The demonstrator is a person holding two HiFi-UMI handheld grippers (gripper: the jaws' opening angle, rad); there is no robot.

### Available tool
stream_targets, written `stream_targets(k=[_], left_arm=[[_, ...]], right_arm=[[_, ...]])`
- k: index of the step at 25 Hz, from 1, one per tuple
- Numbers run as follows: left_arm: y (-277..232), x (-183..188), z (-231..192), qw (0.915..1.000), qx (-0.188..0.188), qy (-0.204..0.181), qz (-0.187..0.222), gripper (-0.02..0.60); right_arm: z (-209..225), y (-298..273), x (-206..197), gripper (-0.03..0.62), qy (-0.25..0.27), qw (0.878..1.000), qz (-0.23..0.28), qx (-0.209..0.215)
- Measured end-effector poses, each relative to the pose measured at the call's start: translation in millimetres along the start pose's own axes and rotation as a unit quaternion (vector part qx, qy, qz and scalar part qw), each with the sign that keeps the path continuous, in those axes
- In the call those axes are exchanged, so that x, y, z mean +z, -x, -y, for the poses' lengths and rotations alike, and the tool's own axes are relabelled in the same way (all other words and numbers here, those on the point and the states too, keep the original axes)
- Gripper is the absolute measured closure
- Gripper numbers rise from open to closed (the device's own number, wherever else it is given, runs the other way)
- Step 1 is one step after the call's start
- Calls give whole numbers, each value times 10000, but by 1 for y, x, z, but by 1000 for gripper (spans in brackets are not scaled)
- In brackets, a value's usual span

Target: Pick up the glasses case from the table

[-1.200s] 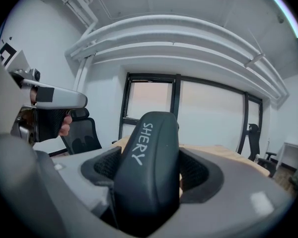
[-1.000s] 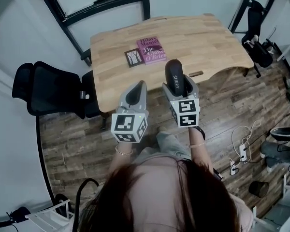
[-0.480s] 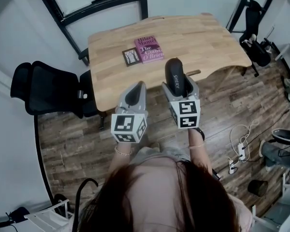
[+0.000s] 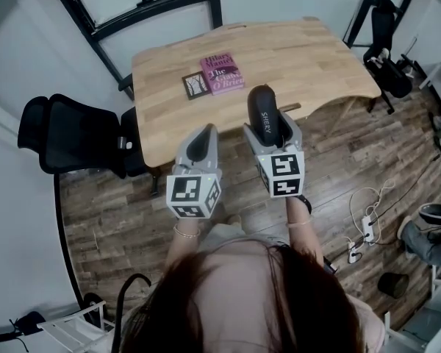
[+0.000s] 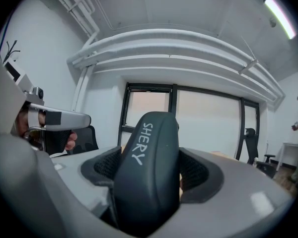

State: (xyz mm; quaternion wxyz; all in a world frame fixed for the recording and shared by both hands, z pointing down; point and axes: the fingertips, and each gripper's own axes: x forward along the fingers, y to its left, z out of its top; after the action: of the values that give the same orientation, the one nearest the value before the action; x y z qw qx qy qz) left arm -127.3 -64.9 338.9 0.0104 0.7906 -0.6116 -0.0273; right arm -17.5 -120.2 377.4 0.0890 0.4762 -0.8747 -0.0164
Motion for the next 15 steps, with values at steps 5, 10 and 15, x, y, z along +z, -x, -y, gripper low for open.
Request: stream_targets(k=[5, 10, 15], left_arm=[[6, 0, 13, 9999, 109, -4, -9, 577], [10, 1, 22, 9998, 215, -30, -8, 577], [11, 3, 32, 9997, 237, -73, -9, 577]], right_arm=[[5, 13, 4, 232, -14, 9999, 98, 100], [9, 24, 6, 232, -37, 9997, 178, 172], [12, 32, 8, 232, -69, 9994, 245, 229]])
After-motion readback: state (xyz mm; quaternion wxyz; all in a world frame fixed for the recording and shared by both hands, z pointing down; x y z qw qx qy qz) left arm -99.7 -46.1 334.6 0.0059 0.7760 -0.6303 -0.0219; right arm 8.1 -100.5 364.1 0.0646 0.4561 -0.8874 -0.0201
